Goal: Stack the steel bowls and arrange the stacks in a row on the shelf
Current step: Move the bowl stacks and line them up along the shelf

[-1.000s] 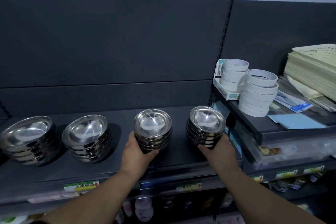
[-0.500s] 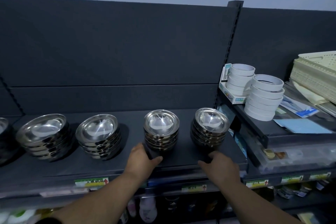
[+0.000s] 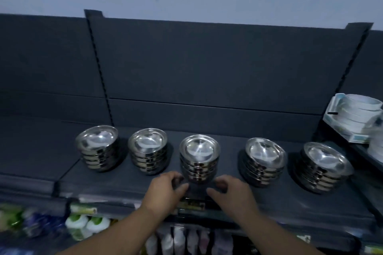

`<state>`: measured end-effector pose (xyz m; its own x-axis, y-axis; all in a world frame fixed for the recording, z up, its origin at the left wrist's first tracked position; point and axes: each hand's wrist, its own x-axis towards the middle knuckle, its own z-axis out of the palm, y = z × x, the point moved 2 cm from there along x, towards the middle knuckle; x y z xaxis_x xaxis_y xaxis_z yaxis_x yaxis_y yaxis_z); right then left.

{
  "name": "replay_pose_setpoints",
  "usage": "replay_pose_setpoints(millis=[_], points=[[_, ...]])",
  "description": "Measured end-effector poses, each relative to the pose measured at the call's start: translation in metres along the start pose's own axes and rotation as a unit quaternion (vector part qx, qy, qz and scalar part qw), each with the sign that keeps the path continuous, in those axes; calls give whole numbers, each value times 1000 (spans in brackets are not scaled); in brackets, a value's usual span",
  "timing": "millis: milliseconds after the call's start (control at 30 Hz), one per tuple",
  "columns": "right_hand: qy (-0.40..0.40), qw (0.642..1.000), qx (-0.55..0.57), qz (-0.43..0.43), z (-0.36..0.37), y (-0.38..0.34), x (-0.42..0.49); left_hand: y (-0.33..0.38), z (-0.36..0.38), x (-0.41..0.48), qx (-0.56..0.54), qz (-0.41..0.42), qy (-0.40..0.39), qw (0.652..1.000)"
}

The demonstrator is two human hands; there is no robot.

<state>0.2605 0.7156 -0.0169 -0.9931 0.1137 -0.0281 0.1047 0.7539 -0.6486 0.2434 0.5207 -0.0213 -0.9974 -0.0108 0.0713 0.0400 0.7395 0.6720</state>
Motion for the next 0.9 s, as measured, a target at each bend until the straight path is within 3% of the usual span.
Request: replay_pose_setpoints(millis=[267, 433, 533, 700, 900], points=[[-26, 999, 41, -5, 90, -96, 28, -129, -101, 31, -53, -137, 103, 984], [16, 995, 91, 32, 115, -127, 42, -180, -135, 46, -115, -201, 183, 955], [47, 991, 118, 47, 124, -137, 46, -196, -144, 59, -155, -186, 154, 958], [78, 985, 141, 69, 137, -146, 49, -211, -143, 78, -213, -94, 85, 969], [92, 983, 132, 87, 143, -150, 54, -211, -147, 86, -239, -46, 62, 968]])
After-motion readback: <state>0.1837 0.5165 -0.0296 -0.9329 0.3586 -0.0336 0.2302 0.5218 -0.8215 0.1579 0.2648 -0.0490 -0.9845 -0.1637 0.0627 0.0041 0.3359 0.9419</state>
